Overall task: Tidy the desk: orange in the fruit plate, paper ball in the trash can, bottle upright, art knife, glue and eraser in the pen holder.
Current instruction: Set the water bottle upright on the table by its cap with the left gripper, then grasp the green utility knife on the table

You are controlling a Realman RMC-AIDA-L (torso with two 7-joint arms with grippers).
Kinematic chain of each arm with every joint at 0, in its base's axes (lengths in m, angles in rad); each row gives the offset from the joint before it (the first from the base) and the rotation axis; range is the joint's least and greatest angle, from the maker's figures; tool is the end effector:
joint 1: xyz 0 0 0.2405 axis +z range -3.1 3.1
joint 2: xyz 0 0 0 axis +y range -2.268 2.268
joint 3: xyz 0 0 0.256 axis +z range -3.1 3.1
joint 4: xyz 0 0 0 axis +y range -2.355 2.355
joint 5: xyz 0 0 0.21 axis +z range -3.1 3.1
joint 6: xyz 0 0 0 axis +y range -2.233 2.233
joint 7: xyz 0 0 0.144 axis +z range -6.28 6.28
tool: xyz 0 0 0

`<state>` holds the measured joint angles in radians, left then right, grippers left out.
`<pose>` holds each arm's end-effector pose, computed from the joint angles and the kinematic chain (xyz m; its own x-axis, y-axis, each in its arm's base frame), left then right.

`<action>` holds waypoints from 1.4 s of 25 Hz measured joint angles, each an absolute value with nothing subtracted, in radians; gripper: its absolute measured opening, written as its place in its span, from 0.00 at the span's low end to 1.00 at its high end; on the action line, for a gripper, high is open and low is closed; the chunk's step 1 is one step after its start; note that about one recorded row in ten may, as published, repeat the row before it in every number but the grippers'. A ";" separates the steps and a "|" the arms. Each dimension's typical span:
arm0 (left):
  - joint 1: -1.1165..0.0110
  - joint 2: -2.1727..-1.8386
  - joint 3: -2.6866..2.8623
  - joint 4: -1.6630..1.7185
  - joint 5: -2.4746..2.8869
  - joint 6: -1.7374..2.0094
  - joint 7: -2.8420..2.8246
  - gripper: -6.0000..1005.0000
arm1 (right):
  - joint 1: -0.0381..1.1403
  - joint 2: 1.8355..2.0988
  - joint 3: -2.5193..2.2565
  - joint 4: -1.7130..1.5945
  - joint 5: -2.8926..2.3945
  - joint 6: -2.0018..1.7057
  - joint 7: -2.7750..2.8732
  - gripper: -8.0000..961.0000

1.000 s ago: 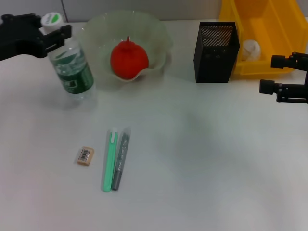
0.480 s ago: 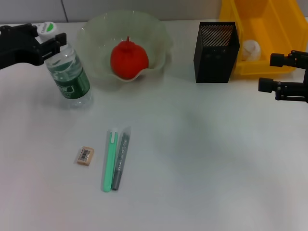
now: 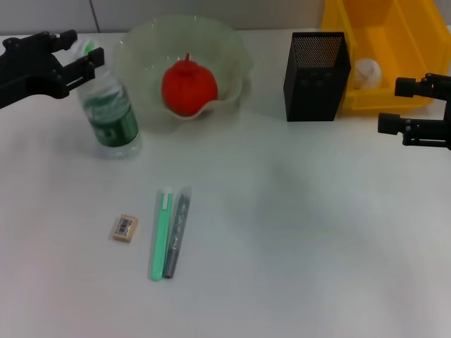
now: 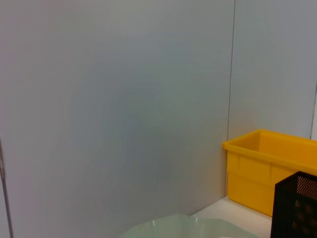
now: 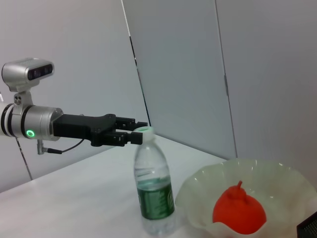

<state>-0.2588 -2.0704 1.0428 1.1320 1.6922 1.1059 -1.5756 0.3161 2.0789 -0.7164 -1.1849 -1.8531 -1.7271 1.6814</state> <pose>-0.2636 0.3525 0.0653 0.8189 0.2256 0.5278 0.5301 -0.6500 -0.5446 0.2512 0.3003 0.0900 0.7882 -0.2918 -0.5419 -0.4816 -0.8407 -0.2477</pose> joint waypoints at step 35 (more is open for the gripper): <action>-0.057 -1.978 0.673 0.911 1.674 1.840 -1.253 0.86 | 0.899 2.082 -1.424 -1.375 -2.319 -1.765 2.643 0.84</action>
